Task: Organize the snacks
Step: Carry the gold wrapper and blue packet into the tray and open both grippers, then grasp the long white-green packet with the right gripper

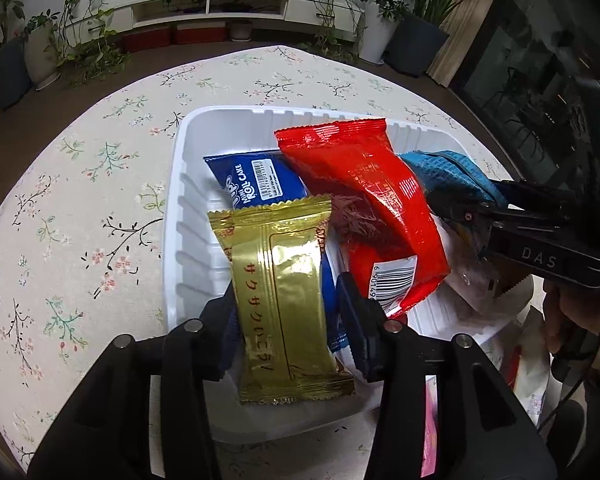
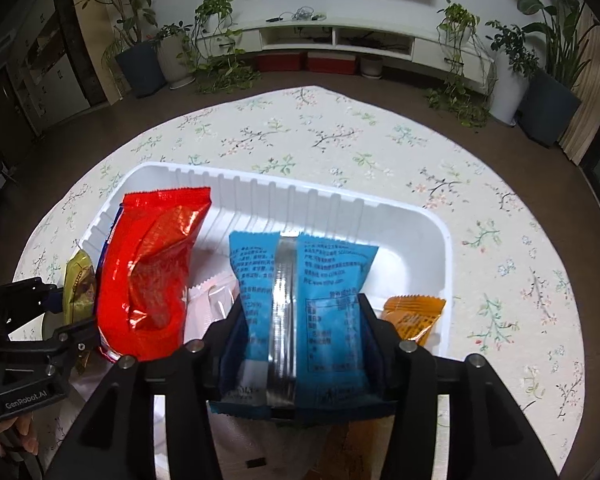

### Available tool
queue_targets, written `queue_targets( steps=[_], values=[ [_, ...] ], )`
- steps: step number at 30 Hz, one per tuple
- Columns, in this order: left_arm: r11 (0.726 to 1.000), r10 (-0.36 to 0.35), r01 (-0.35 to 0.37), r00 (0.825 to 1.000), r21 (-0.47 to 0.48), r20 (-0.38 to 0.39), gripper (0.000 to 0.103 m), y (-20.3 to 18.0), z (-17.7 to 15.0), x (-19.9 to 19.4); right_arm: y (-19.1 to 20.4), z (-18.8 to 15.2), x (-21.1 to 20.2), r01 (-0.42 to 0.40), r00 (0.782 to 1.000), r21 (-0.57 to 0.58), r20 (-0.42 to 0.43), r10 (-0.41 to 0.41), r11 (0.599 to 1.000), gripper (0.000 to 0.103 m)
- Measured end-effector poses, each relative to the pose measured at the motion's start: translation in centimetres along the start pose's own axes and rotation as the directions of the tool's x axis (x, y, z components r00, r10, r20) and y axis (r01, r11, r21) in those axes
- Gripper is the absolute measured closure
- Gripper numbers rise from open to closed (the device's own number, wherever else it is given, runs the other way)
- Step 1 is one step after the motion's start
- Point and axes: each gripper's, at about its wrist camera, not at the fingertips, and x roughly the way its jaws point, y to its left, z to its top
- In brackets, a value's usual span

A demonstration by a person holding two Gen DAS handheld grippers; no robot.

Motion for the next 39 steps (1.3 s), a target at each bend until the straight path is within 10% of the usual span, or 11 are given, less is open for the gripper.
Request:
queue_targets(
  steps=[21, 36, 39],
  values=[
    [1.000, -0.020, 0.020, 0.993, -0.001, 0.115, 0.001, -1.7, -3.0, -7.3, -1.3, -3.7, -11.8, -0.126, 0.970, 0.128, 0.222, 0.095, 0.984, 0.007],
    [0.998, -0.025, 0.030, 0.996, -0.052, 0.085, 0.000, -2.9, -15.9, -11.6, -1.3, -19.5, -14.6, -0.253, 0.961, 0.403, 0.208, 0.181, 0.879, 0.005],
    [0.998, -0.026, 0.031, 0.997, -0.054, 0.079, 0.000, -3.4, -16.7, -12.1, -1.4, -19.8, -12.9, -0.244, 0.969, 0.458, 0.146, 0.199, 0.855, 0.019]
  ],
)
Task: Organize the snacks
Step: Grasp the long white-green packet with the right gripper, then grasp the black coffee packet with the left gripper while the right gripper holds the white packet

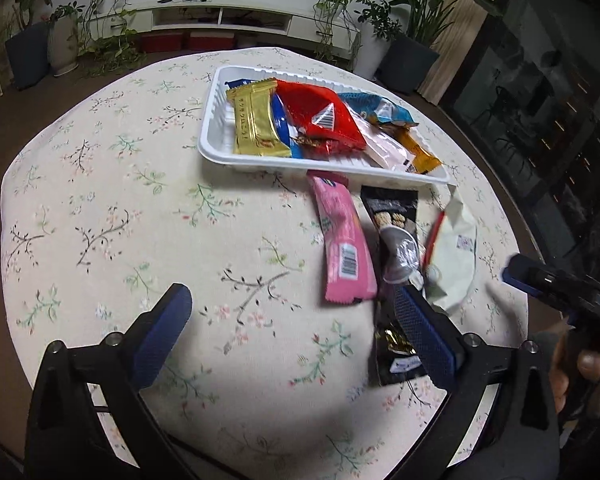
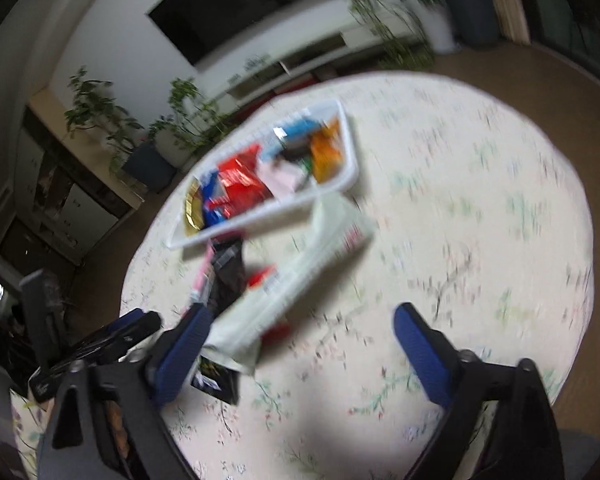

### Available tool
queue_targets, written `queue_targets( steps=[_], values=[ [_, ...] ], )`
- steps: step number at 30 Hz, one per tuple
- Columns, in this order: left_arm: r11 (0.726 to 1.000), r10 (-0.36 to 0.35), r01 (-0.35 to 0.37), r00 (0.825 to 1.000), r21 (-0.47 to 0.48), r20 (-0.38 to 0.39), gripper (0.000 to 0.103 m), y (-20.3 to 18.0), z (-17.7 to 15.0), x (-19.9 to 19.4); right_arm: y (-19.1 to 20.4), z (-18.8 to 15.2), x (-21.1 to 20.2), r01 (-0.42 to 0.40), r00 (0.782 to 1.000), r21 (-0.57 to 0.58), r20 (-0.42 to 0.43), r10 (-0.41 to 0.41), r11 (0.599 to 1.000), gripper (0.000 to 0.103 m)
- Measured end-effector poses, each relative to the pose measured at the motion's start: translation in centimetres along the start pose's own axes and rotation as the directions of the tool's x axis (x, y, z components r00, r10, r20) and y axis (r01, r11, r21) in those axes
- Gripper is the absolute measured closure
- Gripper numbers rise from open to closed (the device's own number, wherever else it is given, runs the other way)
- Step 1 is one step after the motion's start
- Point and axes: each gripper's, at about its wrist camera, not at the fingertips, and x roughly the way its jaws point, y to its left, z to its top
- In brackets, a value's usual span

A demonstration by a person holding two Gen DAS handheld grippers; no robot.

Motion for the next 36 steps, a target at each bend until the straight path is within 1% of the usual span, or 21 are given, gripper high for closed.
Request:
queue_targets(
  steps=[1, 6, 11, 14, 17, 19, 22, 24, 25, 26, 28, 29, 31, 33, 36],
  values=[
    [1.000, 0.001, -0.001, 1.000, 0.006, 0.005, 0.000, -0.3, -0.4, -0.3, -0.2, 0.1, 0.2, 0.000, 1.000, 0.011, -0.010, 0.000, 1.000, 0.024],
    [0.999, -0.010, 0.010, 1.000, 0.040, 0.005, 0.000, -1.6, -1.0, -0.9, 0.4, 0.7, 2.0, -0.028, 0.999, 0.032, -0.044, 0.030, 0.999, 0.028],
    [0.998, -0.022, 0.022, 1.000, 0.059, 0.003, 0.001, -2.1, -1.3, -1.0, 1.2, 1.3, 4.4, -0.013, 0.995, 0.036, -0.097, 0.017, 0.999, 0.042],
    [0.998, -0.027, 0.027, 1.000, 0.060, 0.008, 0.001, -2.0, -1.4, -1.1, 1.3, 1.6, 5.6, -0.007, 0.992, 0.045, -0.125, 0.013, 0.999, 0.049],
    [0.998, -0.029, 0.029, 1.000, 0.060, 0.009, 0.002, -1.8, -1.5, -1.1, 1.3, 1.9, 6.3, -0.003, 0.991, 0.047, -0.135, 0.009, 0.999, 0.054],
    [0.998, -0.031, 0.030, 0.999, 0.061, 0.009, 0.002, -1.8, -1.5, -1.1, 1.1, 1.9, 6.7, -0.013, 0.990, 0.060, -0.140, 0.022, 0.998, 0.057],
    [0.998, -0.029, 0.029, 1.000, 0.063, 0.007, 0.002, -1.9, -1.6, -1.0, 1.2, 2.0, 6.8, -0.021, 0.990, 0.048, -0.135, 0.028, 0.999, 0.064],
    [0.997, -0.032, 0.032, 0.999, 0.068, 0.007, 0.002, -2.0, -1.6, -1.0, 1.2, 2.0, 6.7, -0.037, 0.991, 0.046, -0.131, 0.043, 0.998, 0.073],
    [0.997, -0.035, 0.034, 0.999, 0.071, 0.010, 0.002, -2.1, -1.6, -1.1, 1.2, 2.0, 6.5, -0.038, 0.991, 0.045, -0.128, 0.043, 0.998, 0.078],
    [0.997, -0.035, 0.035, 0.999, 0.074, 0.011, 0.002, -2.3, -1.6, -1.1, 1.2, 2.0, 6.4, -0.036, 0.991, 0.042, -0.125, 0.041, 0.998, 0.082],
    [0.996, -0.039, 0.038, 0.999, 0.085, 0.011, 0.007, -2.6, -1.5, -1.1, 1.0, 1.9, 5.9, -0.041, 0.992, 0.040, -0.118, 0.046, 0.998, 0.087],
    [0.995, -0.041, 0.040, 0.999, 0.089, 0.011, 0.009, -2.8, -1.5, -1.0, 0.9, 1.9, 5.6, -0.046, 0.992, 0.044, -0.114, 0.051, 0.998, 0.089],
    [0.994, -0.043, 0.043, 0.999, 0.100, 0.000, 0.015, -3.3, -1.4, -0.6, 0.6, 1.7, 4.9, -0.050, 0.994, 0.045, -0.100, 0.054, 0.998, 0.092],
    [0.992, -0.041, 0.042, 0.999, 0.119, -0.013, 0.019, -4.1, -1.3, -0.1, 0.2, 1.5, 3.9, -0.050, 0.995, 0.042, -0.085, 0.054, 0.998, 0.092],
    [0.988, -0.050, 0.052, 0.999, 0.144, -0.022, 0.019, -5.5, -1.3, 0.3, -0.6, 1.0, 2.6, -0.047, 0.996, 0.043, -0.068, 0.050, 0.998, 0.092]
  ],
)
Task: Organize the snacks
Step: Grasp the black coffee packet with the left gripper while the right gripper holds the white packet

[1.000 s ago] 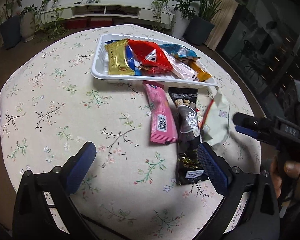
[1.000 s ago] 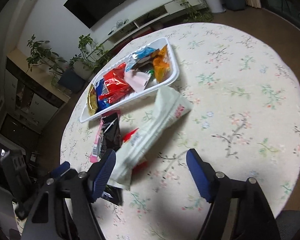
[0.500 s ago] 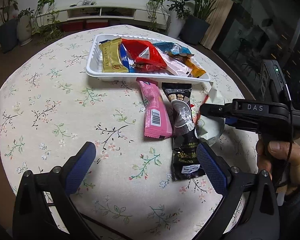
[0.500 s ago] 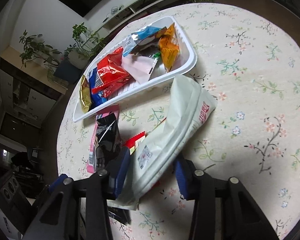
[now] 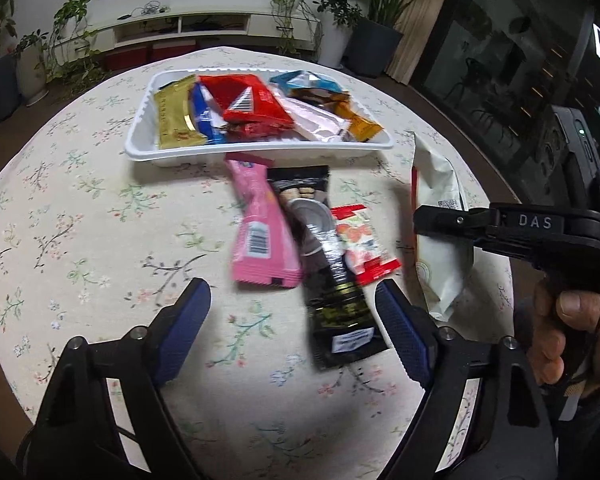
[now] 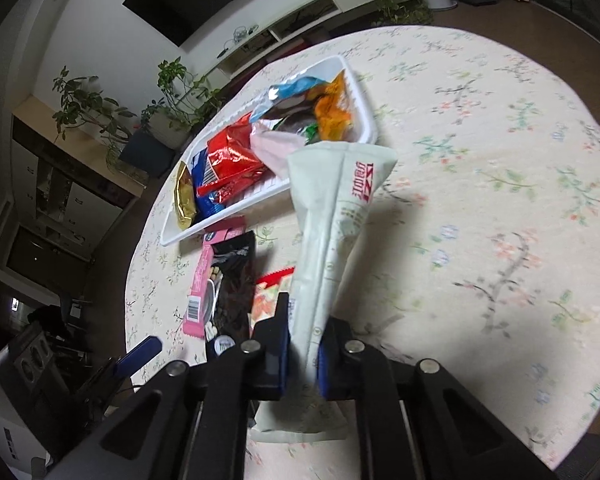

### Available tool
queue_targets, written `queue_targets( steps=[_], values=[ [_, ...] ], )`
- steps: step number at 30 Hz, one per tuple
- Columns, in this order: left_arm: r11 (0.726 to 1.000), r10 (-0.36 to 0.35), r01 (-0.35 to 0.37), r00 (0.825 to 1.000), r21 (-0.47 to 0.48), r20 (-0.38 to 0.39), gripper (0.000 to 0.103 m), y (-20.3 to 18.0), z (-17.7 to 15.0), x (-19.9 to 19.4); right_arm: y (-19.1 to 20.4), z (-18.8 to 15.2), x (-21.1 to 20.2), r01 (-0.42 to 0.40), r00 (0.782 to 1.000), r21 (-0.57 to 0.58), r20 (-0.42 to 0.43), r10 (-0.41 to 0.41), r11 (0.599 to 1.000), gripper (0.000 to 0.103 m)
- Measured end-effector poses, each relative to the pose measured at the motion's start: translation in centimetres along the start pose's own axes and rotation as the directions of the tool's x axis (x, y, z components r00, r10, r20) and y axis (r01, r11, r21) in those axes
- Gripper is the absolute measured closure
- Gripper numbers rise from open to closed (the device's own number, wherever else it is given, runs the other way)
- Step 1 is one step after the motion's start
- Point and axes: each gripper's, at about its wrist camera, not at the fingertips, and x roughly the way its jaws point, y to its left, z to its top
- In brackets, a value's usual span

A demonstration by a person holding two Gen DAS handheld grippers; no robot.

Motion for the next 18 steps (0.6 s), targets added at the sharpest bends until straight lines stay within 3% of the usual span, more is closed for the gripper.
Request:
queue_targets(
  steps=[5, 10, 15, 18],
  values=[
    [0.999, 0.004, -0.003, 0.999, 0.041, -0.035, 0.024, -1.9, 0.7, 1.3, -0.9, -0.7, -2.0, 0.027, 0.999, -0.021, 0.024, -0.027, 0.999, 0.092],
    [0.999, 0.003, 0.001, 0.996, 0.049, -0.086, 0.059, -2.7, 1.9, 3.4, -1.8, -1.0, -2.6, 0.025, 0.999, -0.013, 0.028, -0.025, 1.000, 0.092],
    [0.998, 0.031, -0.023, 0.991, 0.060, -0.133, 0.060, -2.9, 2.9, 5.2, -2.4, -1.4, -2.6, 0.013, 1.000, -0.002, 0.024, -0.013, 1.000, 0.092],
    [0.997, 0.038, -0.028, 0.987, 0.065, -0.158, 0.068, -2.7, 3.2, 6.0, -2.6, -1.6, -2.6, 0.008, 1.000, -0.002, 0.022, -0.008, 1.000, 0.092]
  ],
)
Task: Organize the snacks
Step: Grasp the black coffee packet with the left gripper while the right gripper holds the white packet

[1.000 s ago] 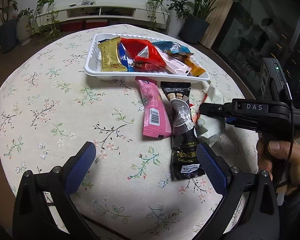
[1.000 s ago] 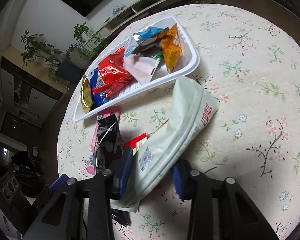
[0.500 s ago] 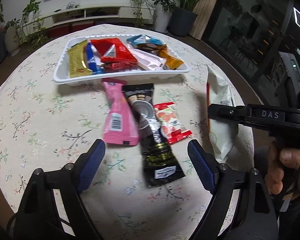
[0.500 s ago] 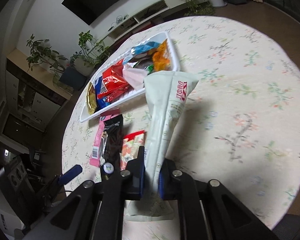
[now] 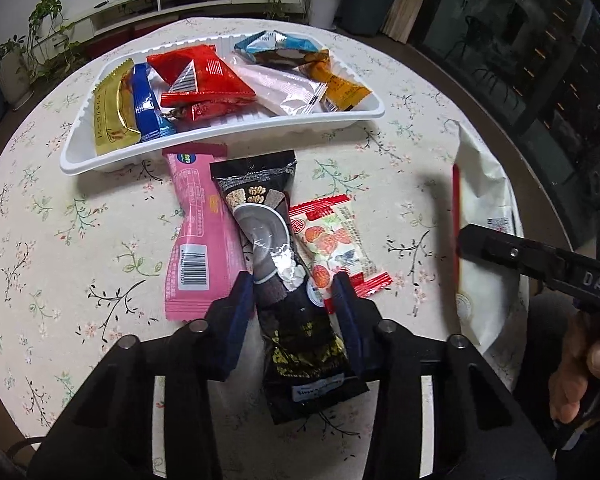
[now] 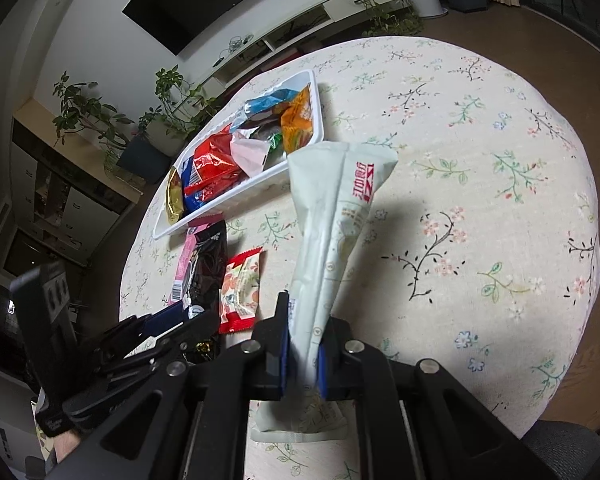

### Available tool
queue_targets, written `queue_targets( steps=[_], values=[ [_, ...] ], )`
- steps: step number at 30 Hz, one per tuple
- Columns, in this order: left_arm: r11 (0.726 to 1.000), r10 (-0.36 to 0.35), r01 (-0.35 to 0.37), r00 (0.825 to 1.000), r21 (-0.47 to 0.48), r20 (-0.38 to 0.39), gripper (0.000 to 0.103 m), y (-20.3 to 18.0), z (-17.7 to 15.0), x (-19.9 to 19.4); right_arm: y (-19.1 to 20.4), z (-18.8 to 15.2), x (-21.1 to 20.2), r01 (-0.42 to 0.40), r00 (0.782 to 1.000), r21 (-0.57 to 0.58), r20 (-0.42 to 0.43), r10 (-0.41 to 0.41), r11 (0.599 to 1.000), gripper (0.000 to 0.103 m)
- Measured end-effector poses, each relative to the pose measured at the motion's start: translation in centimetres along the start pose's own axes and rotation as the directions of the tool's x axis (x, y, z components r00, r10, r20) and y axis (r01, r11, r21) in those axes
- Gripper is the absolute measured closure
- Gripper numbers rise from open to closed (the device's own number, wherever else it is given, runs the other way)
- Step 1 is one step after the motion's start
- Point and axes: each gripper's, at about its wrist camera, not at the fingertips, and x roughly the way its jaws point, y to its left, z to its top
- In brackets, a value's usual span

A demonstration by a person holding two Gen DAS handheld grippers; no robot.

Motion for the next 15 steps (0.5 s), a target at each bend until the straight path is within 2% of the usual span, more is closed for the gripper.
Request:
queue_targets(
  steps=[9, 12, 15],
  values=[
    [0.998, 0.030, -0.027, 0.998, 0.054, -0.050, 0.070, -0.6, 1.8, 1.5, 0.1, -0.3, 0.4, 0.002, 1.000, -0.011, -0.010, -0.002, 1.000, 0.092],
    [0.995, 0.053, -0.049, 0.997, 0.089, -0.048, 0.076, -0.9, 1.9, 1.6, 0.2, -0.3, 0.4, 0.006, 1.000, -0.018, -0.012, -0.006, 1.000, 0.092],
    [0.994, 0.044, -0.040, 0.998, 0.103, -0.043, 0.082, -1.0, 1.7, 1.5, 0.2, -0.4, 0.5, 0.008, 1.000, -0.019, -0.012, -0.008, 1.000, 0.092]
  ],
)
